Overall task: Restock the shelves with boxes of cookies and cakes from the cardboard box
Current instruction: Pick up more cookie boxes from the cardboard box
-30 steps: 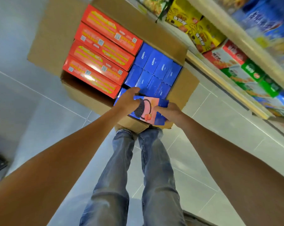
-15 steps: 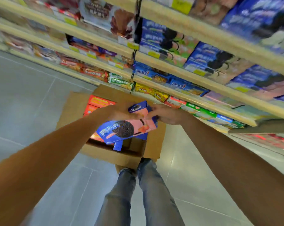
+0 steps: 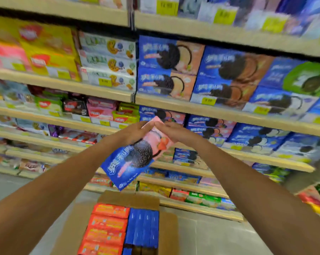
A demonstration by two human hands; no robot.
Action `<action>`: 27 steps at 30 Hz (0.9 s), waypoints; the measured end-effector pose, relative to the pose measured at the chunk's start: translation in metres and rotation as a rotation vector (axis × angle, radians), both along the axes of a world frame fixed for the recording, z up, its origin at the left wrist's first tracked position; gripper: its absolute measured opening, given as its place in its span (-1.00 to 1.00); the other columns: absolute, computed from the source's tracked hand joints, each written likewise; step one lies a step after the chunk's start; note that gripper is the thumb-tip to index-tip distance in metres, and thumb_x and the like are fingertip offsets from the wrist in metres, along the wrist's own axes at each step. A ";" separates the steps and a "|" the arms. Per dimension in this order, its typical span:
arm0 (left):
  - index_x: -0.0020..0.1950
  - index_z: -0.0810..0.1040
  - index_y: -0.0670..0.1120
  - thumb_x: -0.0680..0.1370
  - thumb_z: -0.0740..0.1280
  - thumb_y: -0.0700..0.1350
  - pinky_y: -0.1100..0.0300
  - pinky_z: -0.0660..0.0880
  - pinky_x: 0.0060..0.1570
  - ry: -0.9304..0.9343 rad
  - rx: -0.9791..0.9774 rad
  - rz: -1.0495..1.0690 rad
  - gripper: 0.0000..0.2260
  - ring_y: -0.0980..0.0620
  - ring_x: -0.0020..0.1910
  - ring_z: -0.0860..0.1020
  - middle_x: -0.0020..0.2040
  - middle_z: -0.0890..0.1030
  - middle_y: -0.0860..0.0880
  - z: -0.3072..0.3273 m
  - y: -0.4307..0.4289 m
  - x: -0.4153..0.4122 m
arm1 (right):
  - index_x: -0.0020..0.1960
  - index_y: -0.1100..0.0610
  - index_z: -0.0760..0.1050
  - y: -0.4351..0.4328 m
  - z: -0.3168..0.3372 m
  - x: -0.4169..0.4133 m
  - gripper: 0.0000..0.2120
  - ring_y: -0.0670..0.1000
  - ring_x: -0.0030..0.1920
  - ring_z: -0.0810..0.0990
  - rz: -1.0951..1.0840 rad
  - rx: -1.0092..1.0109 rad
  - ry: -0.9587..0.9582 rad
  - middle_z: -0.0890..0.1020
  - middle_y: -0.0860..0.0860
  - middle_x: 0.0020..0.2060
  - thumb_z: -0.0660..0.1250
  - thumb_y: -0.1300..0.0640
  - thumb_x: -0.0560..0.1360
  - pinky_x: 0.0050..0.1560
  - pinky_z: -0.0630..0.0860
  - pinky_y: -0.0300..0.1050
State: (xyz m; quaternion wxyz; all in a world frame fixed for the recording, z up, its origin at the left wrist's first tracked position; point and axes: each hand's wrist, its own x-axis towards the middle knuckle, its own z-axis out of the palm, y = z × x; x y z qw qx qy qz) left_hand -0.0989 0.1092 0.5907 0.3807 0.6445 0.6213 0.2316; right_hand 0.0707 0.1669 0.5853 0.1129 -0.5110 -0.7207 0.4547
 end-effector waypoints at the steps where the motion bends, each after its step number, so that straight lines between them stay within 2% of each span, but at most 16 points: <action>1: 0.47 0.30 0.00 0.53 0.00 0.36 0.04 0.17 0.46 -0.014 0.032 -0.006 -0.35 0.02 0.44 0.30 0.48 0.33 -0.02 0.024 0.002 0.004 | 0.11 0.08 0.54 0.002 0.022 0.003 -0.43 0.03 0.13 0.54 -0.027 0.067 0.016 0.57 0.03 0.12 0.12 -0.37 0.48 0.13 0.47 -0.05; 2: 0.44 0.35 -0.01 0.49 0.00 0.40 0.04 0.19 0.45 -0.030 0.077 -0.017 -0.31 0.03 0.41 0.33 0.45 0.37 -0.02 0.045 0.005 0.008 | -0.04 0.09 0.54 0.004 0.043 0.007 -0.49 0.02 -0.04 0.55 -0.051 0.135 0.051 0.58 0.05 -0.06 0.15 -0.35 0.49 -0.03 0.43 -0.10; 4: 0.32 0.47 -0.01 0.58 0.04 0.26 0.22 0.30 0.30 -0.072 0.152 -0.047 -0.50 0.11 0.28 0.41 0.33 0.48 0.03 0.091 0.015 0.018 | -0.20 0.08 0.48 0.013 0.089 0.014 -0.58 -0.03 -0.26 0.49 -0.104 0.270 0.112 0.51 0.01 -0.32 0.23 -0.29 0.48 -0.21 0.33 -0.14; 5: 0.28 0.48 -0.01 0.63 0.06 0.14 0.33 0.33 0.16 -0.057 0.186 -0.056 -0.62 0.14 0.20 0.43 0.23 0.50 0.06 0.119 0.019 0.021 | -0.19 0.09 0.51 0.012 0.119 0.017 -0.59 -0.06 -0.28 0.49 -0.141 0.335 0.130 0.51 0.00 -0.35 0.26 -0.27 0.48 -0.24 0.34 -0.15; 6: 0.28 0.50 -0.05 0.65 0.06 0.07 0.40 0.34 0.05 -0.017 0.218 -0.084 -0.65 0.15 0.16 0.43 0.17 0.50 0.07 0.147 0.023 0.026 | -0.18 0.12 0.54 0.015 0.145 0.022 -0.60 -0.12 -0.31 0.49 -0.170 0.401 0.150 0.52 -0.01 -0.37 0.29 -0.23 0.48 -0.26 0.35 -0.18; 7: 0.28 0.50 -0.08 0.65 0.06 0.05 0.41 0.36 0.02 0.028 0.238 -0.096 -0.65 0.14 0.17 0.44 0.15 0.51 0.06 0.169 0.027 0.027 | -0.20 0.15 0.54 0.016 0.166 0.025 -0.62 -0.17 -0.37 0.46 -0.186 0.455 0.169 0.50 -0.02 -0.40 0.31 -0.18 0.49 -0.32 0.33 -0.22; 10: 0.31 0.49 -0.10 0.64 0.10 0.08 0.20 0.33 0.25 0.156 0.380 -0.116 -0.61 0.01 0.29 0.46 0.28 0.54 -0.06 0.224 0.045 0.028 | -0.33 0.17 0.45 0.028 0.223 0.037 -0.60 -0.11 -0.43 0.35 -0.242 0.603 0.195 0.40 0.04 -0.45 0.32 -0.13 0.50 -0.38 0.21 -0.14; 12: 0.32 0.48 -0.16 0.61 0.16 0.12 0.17 0.32 0.24 0.228 0.471 -0.050 -0.56 -0.05 0.30 0.45 0.31 0.51 -0.13 0.252 0.056 0.028 | -0.39 0.11 0.32 0.037 0.258 0.046 -0.59 -0.07 -0.44 0.31 -0.311 0.671 0.242 0.34 0.05 -0.47 0.33 -0.11 0.50 -0.37 0.18 -0.12; 14: 0.36 0.42 -0.20 0.57 0.21 0.15 0.10 0.34 0.27 0.196 0.543 0.061 -0.49 -0.11 0.31 0.45 0.33 0.48 -0.17 0.272 0.068 0.027 | -0.43 0.09 0.25 0.049 0.288 0.057 -0.55 -0.04 -0.44 0.30 -0.431 0.704 0.301 0.31 0.04 -0.49 0.32 -0.10 0.50 -0.34 0.19 -0.08; 17: 0.29 0.43 -0.27 0.59 0.23 0.03 0.04 0.35 0.24 0.184 0.716 0.265 -0.58 -0.19 0.28 0.44 0.29 0.47 -0.27 0.293 0.093 0.021 | -0.41 0.06 0.24 0.067 0.322 0.076 -0.54 -0.04 -0.42 0.34 -0.615 0.703 0.410 0.37 0.01 -0.48 0.30 -0.18 0.49 -0.28 0.25 -0.08; 18: 0.25 0.42 -0.29 0.59 0.24 0.01 0.03 0.36 0.20 0.145 0.746 0.317 -0.59 -0.18 0.24 0.46 0.26 0.47 -0.28 0.300 0.100 0.021 | -0.40 0.06 0.25 0.070 0.332 0.082 -0.54 -0.02 -0.40 0.36 -0.664 0.711 0.456 0.38 0.00 -0.46 0.30 -0.20 0.48 -0.30 0.27 -0.10; 20: 0.25 0.39 -0.28 0.60 0.23 0.00 0.08 0.36 0.10 -0.043 0.706 0.343 -0.62 -0.05 0.10 0.45 0.20 0.48 -0.19 0.309 0.110 0.026 | -0.37 0.08 0.25 0.074 0.343 0.094 -0.56 -0.02 -0.43 0.41 -0.725 0.705 0.597 0.38 -0.01 -0.47 0.31 -0.16 0.50 -0.48 0.29 -0.22; 22: 0.27 0.38 -0.14 0.62 0.19 0.00 0.12 0.38 0.04 -0.287 0.544 0.276 -0.70 0.00 -0.01 0.45 0.11 0.47 -0.08 0.316 0.116 0.038 | -0.33 0.08 0.24 0.082 0.347 0.105 -0.62 -0.06 -0.51 0.42 -0.750 0.711 0.707 0.37 -0.03 -0.48 0.30 -0.04 0.54 -0.66 0.23 -0.36; 24: 0.23 0.39 -0.08 0.63 0.18 -0.05 0.12 0.45 -0.05 -0.434 0.445 0.215 -0.79 -0.02 -0.09 0.50 0.09 0.50 -0.11 0.320 0.127 0.055 | -0.22 0.11 0.25 0.101 0.344 0.116 -0.68 -0.02 -0.38 0.40 -0.780 0.736 0.710 0.37 -0.04 -0.37 0.29 -0.04 0.54 -0.62 0.23 -0.42; 27: 0.32 0.37 -0.21 0.60 0.22 -0.23 0.24 0.43 -0.22 -0.458 0.513 0.248 -0.71 -0.02 -0.01 0.50 0.21 0.53 -0.17 0.317 0.152 0.073 | -0.05 0.13 0.29 0.132 0.339 0.130 -0.74 -0.04 -0.32 0.34 -0.781 0.794 0.685 0.38 -0.04 -0.29 0.27 -0.04 0.55 -0.50 0.25 -0.41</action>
